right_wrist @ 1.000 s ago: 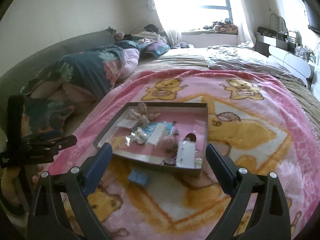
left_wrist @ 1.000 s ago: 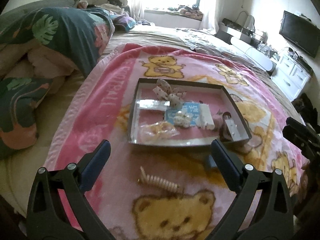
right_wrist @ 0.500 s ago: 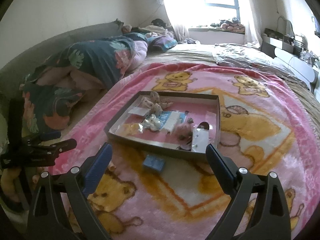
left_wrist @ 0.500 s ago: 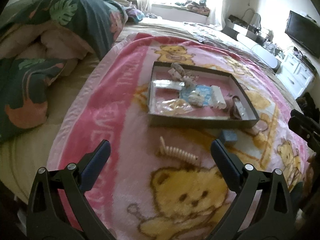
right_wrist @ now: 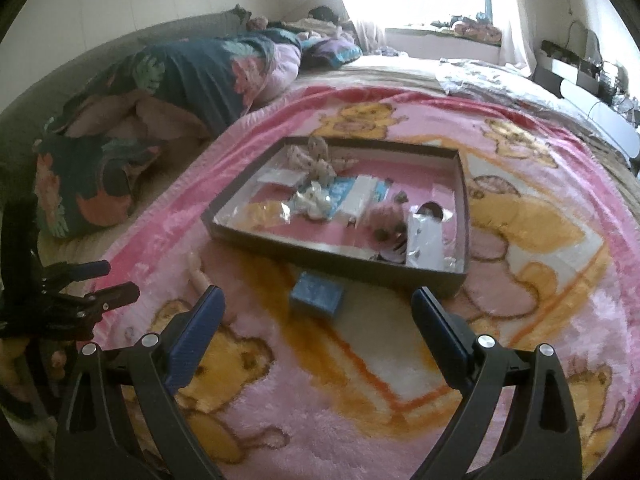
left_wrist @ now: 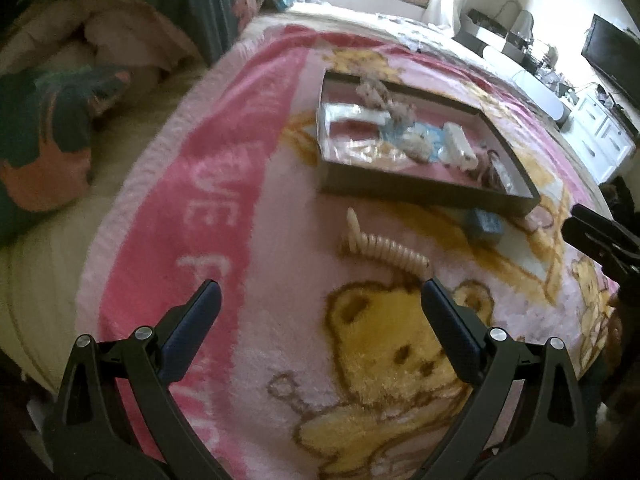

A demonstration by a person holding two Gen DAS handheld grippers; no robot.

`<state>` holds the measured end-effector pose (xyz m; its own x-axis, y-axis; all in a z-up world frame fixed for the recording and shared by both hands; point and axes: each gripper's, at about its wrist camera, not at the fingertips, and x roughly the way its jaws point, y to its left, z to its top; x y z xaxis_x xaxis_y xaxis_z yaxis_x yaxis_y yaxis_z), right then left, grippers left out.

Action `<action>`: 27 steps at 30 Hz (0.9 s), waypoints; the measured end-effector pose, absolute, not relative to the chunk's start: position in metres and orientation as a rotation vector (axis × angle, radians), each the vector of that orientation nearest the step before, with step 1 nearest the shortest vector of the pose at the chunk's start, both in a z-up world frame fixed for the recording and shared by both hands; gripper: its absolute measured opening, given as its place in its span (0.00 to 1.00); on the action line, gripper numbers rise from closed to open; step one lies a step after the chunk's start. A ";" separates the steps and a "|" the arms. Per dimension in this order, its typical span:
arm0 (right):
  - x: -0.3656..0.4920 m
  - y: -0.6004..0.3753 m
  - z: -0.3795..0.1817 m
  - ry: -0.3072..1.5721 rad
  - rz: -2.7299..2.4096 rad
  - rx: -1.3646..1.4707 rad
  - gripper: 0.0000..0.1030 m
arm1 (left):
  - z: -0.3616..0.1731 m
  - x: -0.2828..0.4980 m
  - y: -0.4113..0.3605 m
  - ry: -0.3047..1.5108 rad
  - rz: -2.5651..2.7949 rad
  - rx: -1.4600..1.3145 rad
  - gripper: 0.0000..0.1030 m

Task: Organize jewelry
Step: 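Grasp the small blue box with the right gripper while the left grasps the coiled beige hair tie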

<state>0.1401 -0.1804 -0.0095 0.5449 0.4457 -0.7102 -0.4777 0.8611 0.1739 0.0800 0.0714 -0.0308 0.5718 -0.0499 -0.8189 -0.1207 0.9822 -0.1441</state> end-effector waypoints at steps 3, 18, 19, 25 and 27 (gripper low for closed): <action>0.149 -0.174 -0.024 0.869 0.556 -0.049 0.90 | -0.044 0.082 0.071 0.994 0.020 -0.223 0.91; 0.195 -0.154 -0.082 1.048 0.597 0.073 0.46 | -0.067 0.119 0.032 0.995 -0.025 -0.054 0.91; 0.194 -0.155 -0.080 1.042 0.597 0.069 0.46 | -0.070 0.123 0.031 1.000 -0.024 -0.047 0.91; 0.183 -0.175 -0.066 1.008 0.601 0.087 0.46 | -0.079 0.143 0.024 1.011 -0.037 -0.019 0.90; 0.179 -0.181 -0.061 0.996 0.603 0.100 0.46 | -0.082 0.147 0.019 1.017 -0.053 -0.007 0.81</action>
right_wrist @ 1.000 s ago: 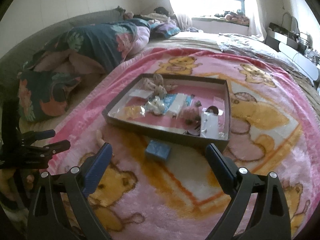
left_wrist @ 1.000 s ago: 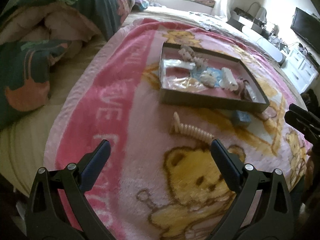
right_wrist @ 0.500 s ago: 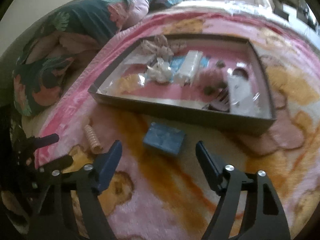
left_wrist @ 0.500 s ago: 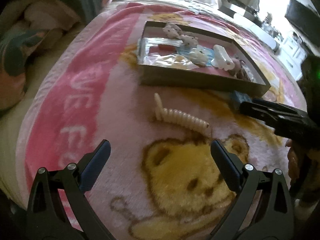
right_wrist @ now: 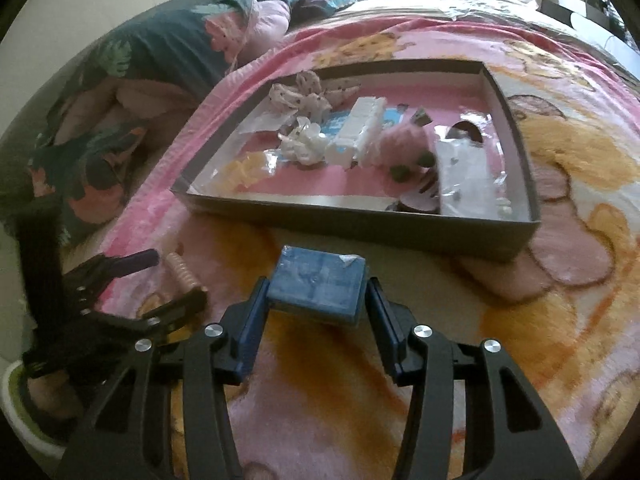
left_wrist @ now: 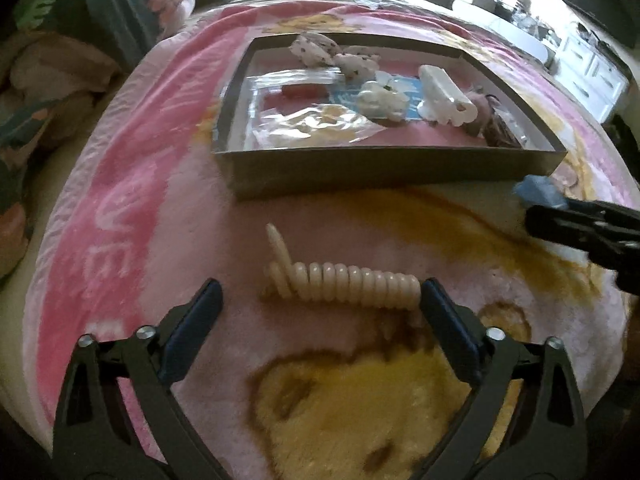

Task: Organize jewelry
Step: 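Grasp the small blue box with the right gripper while the left grasps the coiled beige hair tie, then lower the coiled hair tie into the box with the left gripper while the right drops the blue box there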

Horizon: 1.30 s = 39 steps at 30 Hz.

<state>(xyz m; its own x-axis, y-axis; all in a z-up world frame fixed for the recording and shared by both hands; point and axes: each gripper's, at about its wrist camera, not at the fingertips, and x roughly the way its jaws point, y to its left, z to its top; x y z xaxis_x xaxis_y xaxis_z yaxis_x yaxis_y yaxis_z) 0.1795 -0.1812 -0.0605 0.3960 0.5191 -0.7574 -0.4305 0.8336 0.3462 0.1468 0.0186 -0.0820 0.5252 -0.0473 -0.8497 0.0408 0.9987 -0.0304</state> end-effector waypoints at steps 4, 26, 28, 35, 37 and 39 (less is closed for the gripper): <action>0.174 -0.191 -0.048 0.968 0.612 0.124 0.46 | -0.079 0.151 0.011 1.019 -0.079 -0.005 0.64; 0.161 -0.225 -0.005 0.836 0.575 0.138 0.46 | 0.007 0.149 -0.001 0.863 -0.128 -0.020 0.62; 0.161 -0.228 -0.002 0.826 0.568 0.139 0.46 | 0.012 0.151 0.002 0.852 -0.125 -0.028 0.62; 0.164 -0.238 0.007 0.791 0.539 0.138 0.46 | 0.029 0.154 0.012 0.810 -0.111 -0.051 0.62; 0.165 -0.243 0.008 0.784 0.529 0.141 0.46 | 0.036 0.156 0.015 0.795 -0.103 -0.059 0.62; 0.166 -0.246 0.010 0.778 0.521 0.141 0.46 | 0.040 0.157 0.018 0.783 -0.095 -0.068 0.62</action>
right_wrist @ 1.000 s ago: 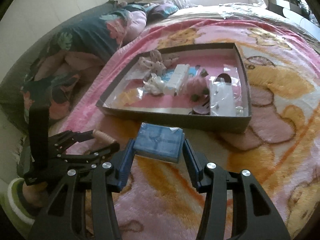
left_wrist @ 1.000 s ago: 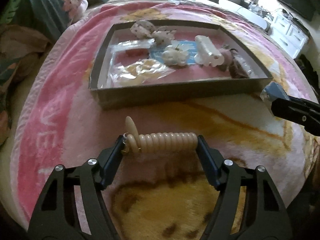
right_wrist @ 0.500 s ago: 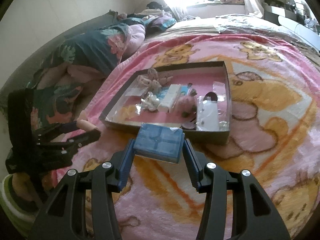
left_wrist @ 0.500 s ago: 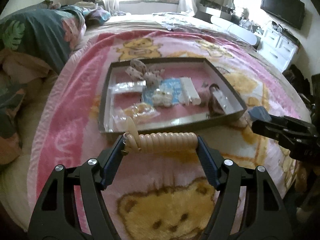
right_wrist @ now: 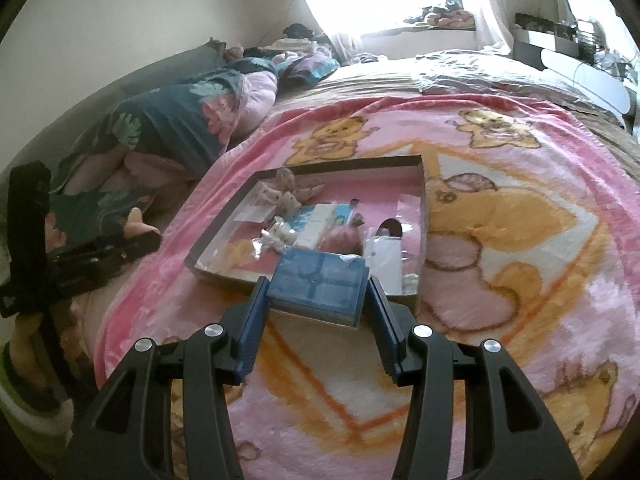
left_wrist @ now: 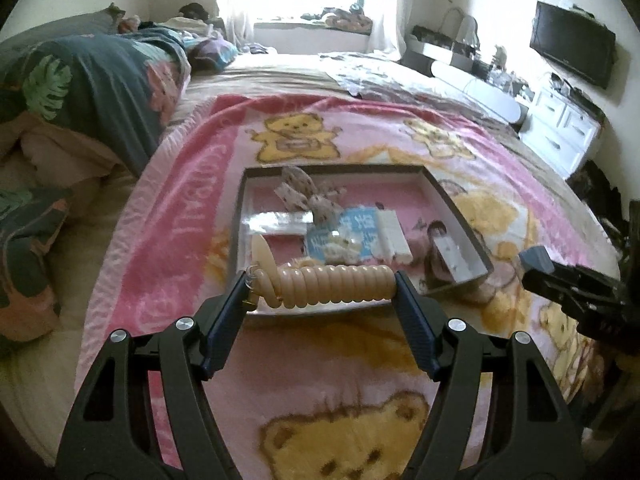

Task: Organize jewelry
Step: 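Lower the coiled hair tie into the box with the left gripper while the right drops the blue box there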

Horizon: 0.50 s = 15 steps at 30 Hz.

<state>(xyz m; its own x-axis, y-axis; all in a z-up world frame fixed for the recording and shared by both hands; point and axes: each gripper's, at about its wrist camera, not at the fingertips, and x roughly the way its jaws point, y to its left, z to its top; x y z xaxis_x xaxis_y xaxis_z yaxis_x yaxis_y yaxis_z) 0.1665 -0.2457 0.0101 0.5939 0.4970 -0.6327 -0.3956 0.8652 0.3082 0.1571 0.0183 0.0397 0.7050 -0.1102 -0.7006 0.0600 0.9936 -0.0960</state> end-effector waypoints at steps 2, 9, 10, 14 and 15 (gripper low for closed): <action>0.168 -0.248 0.013 0.766 0.507 0.137 0.46 | 0.044 0.160 0.021 0.771 -0.088 -0.076 0.62; 0.178 -0.254 0.025 0.725 0.488 0.137 0.46 | 0.051 0.177 0.026 0.758 -0.071 -0.097 0.62; 0.180 -0.254 0.027 0.720 0.487 0.136 0.46 | 0.052 0.181 0.026 0.758 -0.070 -0.100 0.62; 0.189 -0.253 0.035 0.695 0.488 0.134 0.46 | 0.052 0.193 0.022 0.757 -0.069 -0.108 0.62; 0.191 -0.253 0.037 0.689 0.490 0.133 0.46 | 0.052 0.194 0.022 0.756 -0.071 -0.109 0.62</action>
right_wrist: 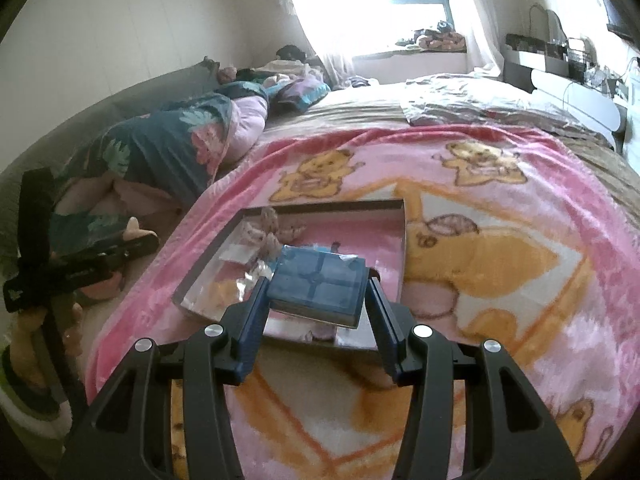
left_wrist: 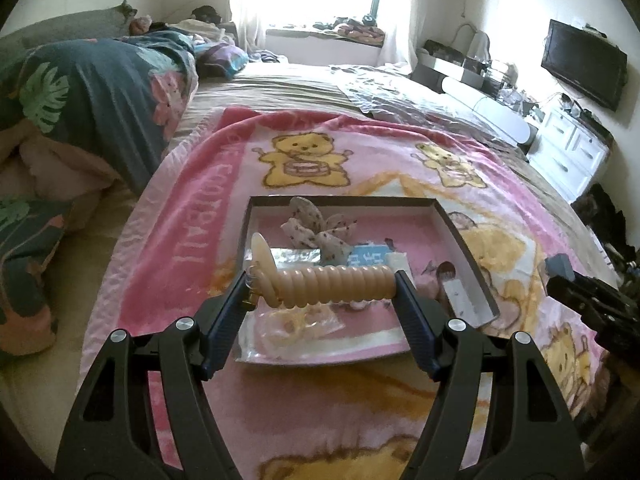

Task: Organize jewelry
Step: 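Lower the coiled hair tie into the box with the left gripper while the right drops the blue box there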

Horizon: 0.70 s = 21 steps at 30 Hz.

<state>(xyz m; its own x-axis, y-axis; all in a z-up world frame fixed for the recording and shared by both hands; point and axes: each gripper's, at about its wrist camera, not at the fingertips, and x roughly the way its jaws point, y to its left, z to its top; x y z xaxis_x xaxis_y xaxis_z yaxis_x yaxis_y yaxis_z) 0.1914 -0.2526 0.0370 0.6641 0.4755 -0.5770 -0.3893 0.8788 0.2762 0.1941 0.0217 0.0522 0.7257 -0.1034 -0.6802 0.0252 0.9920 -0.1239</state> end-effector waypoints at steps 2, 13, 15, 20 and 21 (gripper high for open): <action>0.195 -0.252 0.040 0.680 0.492 0.130 0.46 | 0.052 0.199 0.018 0.755 -0.074 -0.106 0.62; 0.221 -0.242 0.044 0.669 0.506 0.101 0.46 | 0.037 0.221 -0.001 0.781 -0.104 -0.095 0.62; 0.226 -0.240 0.038 0.680 0.501 0.092 0.46 | 0.030 0.224 -0.005 0.793 -0.107 -0.090 0.62; 0.235 -0.238 0.007 0.753 0.498 0.082 0.46 | 0.011 0.232 -0.013 0.834 -0.127 -0.078 0.62; 0.237 -0.237 0.001 0.768 0.494 0.077 0.46 | 0.006 0.233 -0.015 0.844 -0.129 -0.076 0.62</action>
<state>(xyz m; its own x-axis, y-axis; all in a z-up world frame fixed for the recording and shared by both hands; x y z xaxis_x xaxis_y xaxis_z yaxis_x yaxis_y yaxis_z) 0.2369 -0.2374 0.0012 0.6117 0.4553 -0.6469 -0.4003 0.8835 0.2434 0.2333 -0.0151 0.0060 0.6575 -0.1443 -0.7395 0.0836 0.9894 -0.1186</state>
